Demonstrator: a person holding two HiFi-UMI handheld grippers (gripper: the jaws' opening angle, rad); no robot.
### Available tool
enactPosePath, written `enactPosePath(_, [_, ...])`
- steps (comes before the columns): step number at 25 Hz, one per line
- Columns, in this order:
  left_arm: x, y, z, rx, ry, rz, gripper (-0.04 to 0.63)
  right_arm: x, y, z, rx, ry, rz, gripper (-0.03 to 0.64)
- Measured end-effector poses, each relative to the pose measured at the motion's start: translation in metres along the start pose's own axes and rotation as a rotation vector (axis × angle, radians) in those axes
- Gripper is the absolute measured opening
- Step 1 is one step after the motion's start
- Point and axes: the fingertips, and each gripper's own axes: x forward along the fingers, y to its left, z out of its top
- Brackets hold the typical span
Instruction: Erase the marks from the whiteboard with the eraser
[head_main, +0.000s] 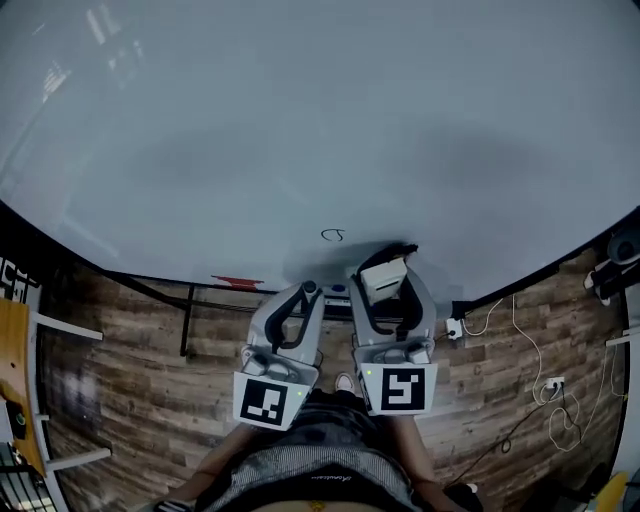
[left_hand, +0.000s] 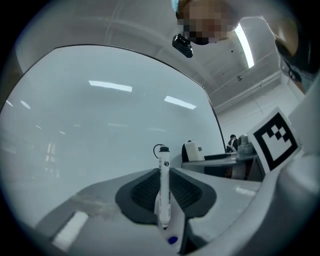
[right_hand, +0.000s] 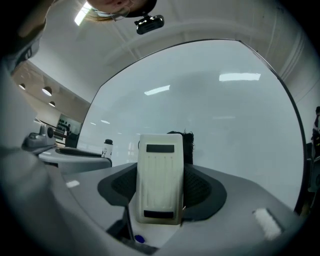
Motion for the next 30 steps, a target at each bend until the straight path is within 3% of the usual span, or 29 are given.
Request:
enactPosePath(8, [0.011,0.022,-0.001,-0.019,-0.013,-0.125,0.071,0.016,-0.002,0.003,-0.026,0.033,-0.156,0.258])
enactPosePath(21, [0.011,0.036,-0.005,-0.049,-0.018,-0.161,0.071,0.017,-0.001,0.012,-0.009,-0.005,-0.198,0.258])
enactPosePath(30, [-0.001,0.068,-0.008,-0.055,-0.016,-0.142,0.070,0.040,0.050,0.037,-0.033,-0.093,-0.125,0.258])
